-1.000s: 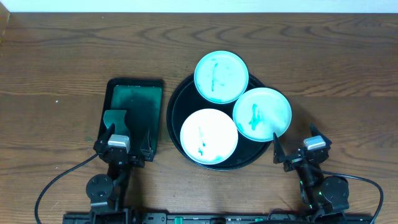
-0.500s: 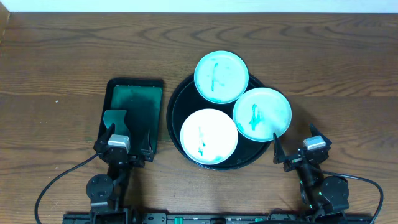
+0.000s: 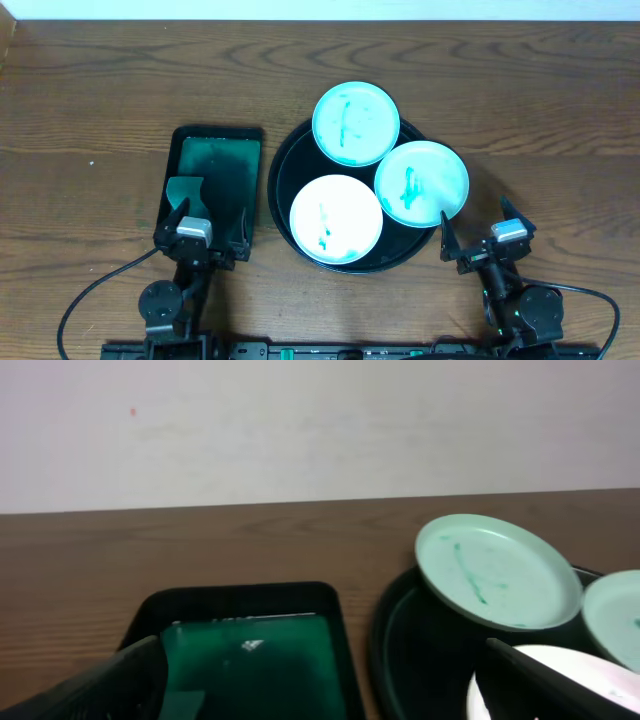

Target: Clean dirty plates on tray and stack at the side

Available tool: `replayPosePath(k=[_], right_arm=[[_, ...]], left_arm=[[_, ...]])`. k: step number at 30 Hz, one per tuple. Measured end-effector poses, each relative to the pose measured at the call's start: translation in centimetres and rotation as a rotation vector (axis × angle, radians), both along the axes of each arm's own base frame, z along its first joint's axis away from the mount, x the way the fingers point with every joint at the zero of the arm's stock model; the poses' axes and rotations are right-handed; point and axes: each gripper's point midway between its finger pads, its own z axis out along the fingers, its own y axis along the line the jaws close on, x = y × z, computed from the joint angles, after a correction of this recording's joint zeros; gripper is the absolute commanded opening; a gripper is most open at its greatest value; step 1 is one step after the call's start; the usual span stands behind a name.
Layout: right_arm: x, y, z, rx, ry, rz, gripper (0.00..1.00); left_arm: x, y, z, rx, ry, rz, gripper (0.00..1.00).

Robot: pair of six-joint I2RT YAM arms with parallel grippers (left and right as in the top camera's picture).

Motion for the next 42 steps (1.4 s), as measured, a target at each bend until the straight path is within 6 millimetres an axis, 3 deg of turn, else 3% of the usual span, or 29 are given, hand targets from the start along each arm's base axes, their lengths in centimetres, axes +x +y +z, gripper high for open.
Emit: replayPosePath(k=[5, 13, 18, 23, 28, 32, 33, 36, 39, 42], right_arm=[[-0.1, 0.0, 1.9, 0.037, -0.072, 0.002, 0.99], [-0.2, 1.0, 2.1, 0.03, -0.027, 0.062, 0.99], [0.5, 1.8, 5.9, 0.016, 0.058, 0.093, 0.99], [2.7, 3.4, 10.0, -0.003, 0.248, 0.158, 0.99], [5.7, 5.5, 12.1, -0.015, 0.515, 0.237, 0.99], [9.4, 7.3, 13.6, 0.012, 0.604, 0.289, 0.99], [10.1, 7.7, 13.6, 0.023, 0.618, 0.303, 0.99], [11.0, 9.2, 11.7, 0.068, 0.706, 0.364, 0.84], [10.3, 9.9, 8.9, 0.075, 0.833, 0.384, 0.74], [8.2, 11.1, 4.7, 0.033, 1.029, 0.388, 0.66]], left_arm=[[0.0, -0.4, 1.3, -0.008, -0.053, -0.022, 0.98], [-0.1, -0.5, 2.9, -0.072, -0.051, -0.026, 0.98], [0.3, -0.4, 6.0, -0.119, 0.05, -0.019, 0.98], [1.5, -0.6, 7.7, -0.16, 0.284, -0.021, 0.98], [2.1, -0.9, 9.3, -0.194, 0.547, -0.021, 0.98], [2.4, -1.0, 10.5, -0.212, 0.696, -0.018, 0.98], [2.5, -1.0, 10.6, -0.214, 0.715, -0.017, 0.98], [2.5, -1.0, 10.4, -0.219, 0.765, -0.015, 0.98], [2.0, -1.1, 9.9, -0.223, 0.801, -0.012, 0.98], [2.0, -1.2, 9.9, -0.225, 0.801, -0.016, 0.98]])
